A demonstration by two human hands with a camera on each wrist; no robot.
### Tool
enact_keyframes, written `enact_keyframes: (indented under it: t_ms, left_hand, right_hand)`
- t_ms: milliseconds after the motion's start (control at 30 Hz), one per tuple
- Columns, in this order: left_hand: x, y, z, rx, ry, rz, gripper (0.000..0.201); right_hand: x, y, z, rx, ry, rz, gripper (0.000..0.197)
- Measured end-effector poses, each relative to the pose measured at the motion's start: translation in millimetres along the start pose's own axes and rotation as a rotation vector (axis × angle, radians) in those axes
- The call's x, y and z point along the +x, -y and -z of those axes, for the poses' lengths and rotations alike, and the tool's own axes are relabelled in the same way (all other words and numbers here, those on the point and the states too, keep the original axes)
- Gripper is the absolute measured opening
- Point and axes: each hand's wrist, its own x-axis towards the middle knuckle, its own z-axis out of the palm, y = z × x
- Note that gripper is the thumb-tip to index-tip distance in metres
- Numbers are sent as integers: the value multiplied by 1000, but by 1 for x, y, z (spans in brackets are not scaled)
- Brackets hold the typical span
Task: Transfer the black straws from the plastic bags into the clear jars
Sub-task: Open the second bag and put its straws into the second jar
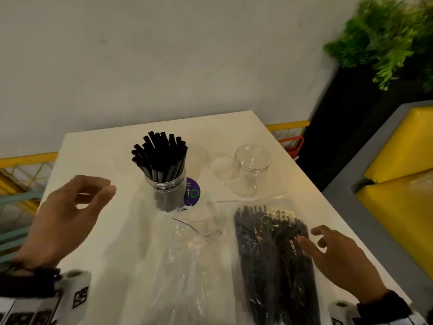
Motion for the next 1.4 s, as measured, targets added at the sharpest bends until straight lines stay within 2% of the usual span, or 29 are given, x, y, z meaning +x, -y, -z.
enact_keyframes:
  t_ms: [33, 67, 133, 167, 267, 300, 400, 533, 633, 733, 800, 867, 967, 1067, 1200, 1300, 1400]
  left_hand:
    - [-19, -10, 5, 52, -3, -45, 53]
    - [-41, -22, 2, 83, 49, -61, 52]
    - [-83, -32, -22, 112, 202, -123, 46]
    - [-102, -31, -39, 175, 276, -186, 50]
    - [-131, -9, -86, 457, 495, -367, 65]
    - [-128, -1, -96, 510, 516, -383, 67]
    - [-108, 3, -112, 569, 479, -361, 66]
    - [-87, 0, -117, 668, 474, -250, 66]
    - [-86, -12, -118, 664, 443, -234, 67]
    - [-93, -35, -111, 513, 319, -208, 67]
    - [-97, -47, -107, 441, 246, -222, 63]
    - [-102, -55, -104, 400, 190, -257, 58]
    - [-108, -67, -101, 336, 134, -308, 46]
    - [-111, -86, -102, 282, 147, -337, 30]
    - [-104, -126, -113, 212, 136, -427, 23]
    - [-89, -164, -124, 211, 111, -540, 27]
    - [-67, -203, -136, 268, 103, -663, 42]
  right_hand:
    - [3, -3, -3, -7, 30, -66, 68]
    - [6, -5, -6, -15, 63, -119, 84]
    - [12, -7, -15, -16, 148, -169, 107]
    - [16, -6, -19, -18, 188, -173, 113]
    - [24, -3, -33, -33, 207, -177, 108]
    - [27, -3, -36, -40, 201, -174, 104]
    - [35, 1, -31, -83, 152, -138, 88]
    - [72, 22, -8, -120, 45, -38, 67]
    - [117, 34, -1, -90, 72, -19, 72]
    - [147, 39, -2, -16, 156, -18, 91]
    - [154, 39, -6, 9, 185, -7, 90]
    - [153, 36, -6, 77, 170, 26, 71]
    - [137, 18, 8, 325, 130, 172, 36]
    - [97, 2, 44, 507, 110, 355, 41]
    - [44, 2, 97, 593, 28, 630, 30]
    - [27, 10, 126, 726, -24, 678, 27]
    - [19, 18, 141, 783, -69, 729, 31]
